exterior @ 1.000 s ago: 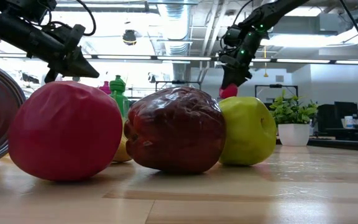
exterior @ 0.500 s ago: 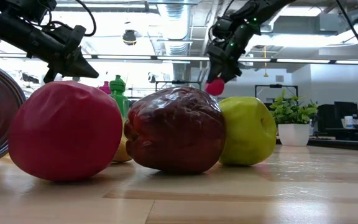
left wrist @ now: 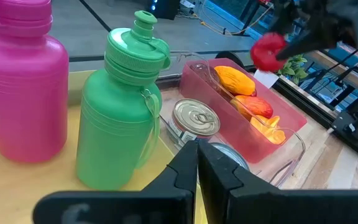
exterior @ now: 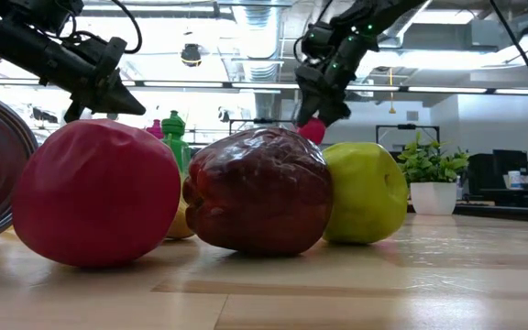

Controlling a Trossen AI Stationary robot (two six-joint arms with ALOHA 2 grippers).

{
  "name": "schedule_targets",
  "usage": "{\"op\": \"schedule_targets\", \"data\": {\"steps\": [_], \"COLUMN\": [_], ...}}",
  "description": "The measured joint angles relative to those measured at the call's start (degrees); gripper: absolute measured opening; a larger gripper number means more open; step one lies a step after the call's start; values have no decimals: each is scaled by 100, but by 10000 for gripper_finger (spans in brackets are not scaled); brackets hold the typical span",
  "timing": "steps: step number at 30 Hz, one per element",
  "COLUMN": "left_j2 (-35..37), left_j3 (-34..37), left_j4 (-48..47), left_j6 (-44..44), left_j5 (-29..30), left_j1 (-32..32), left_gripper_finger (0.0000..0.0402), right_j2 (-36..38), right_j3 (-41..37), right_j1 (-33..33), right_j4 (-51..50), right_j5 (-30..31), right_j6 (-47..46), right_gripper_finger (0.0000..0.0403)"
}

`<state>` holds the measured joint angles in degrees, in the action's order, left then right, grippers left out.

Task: Pick & Place Food Item
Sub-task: Put the top red apple into the pink bin

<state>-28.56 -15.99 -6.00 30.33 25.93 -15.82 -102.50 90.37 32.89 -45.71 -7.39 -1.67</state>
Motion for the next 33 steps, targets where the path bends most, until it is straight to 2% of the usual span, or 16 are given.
{"op": "schedule_targets", "data": {"steps": [14,30,33], "left_j2": [0,0,0], "left_j3": [0,0,0], "left_j4": [0,0,0], "left_j6": [-2,-1,0], "left_j5": [-2,-2,-2], "left_j1": [-2,-1,-2], "left_gripper_finger": [2,2,2], "right_j2": [1,1,1], "right_j3": [-828,-844,-844], "right_j1": [-124,-292,-287], "right_j4": [462,891,865], "right_j5": [136,132,138], "right_j6": [-184,-483,-391], "right_gripper_finger": [282,283,298]}}
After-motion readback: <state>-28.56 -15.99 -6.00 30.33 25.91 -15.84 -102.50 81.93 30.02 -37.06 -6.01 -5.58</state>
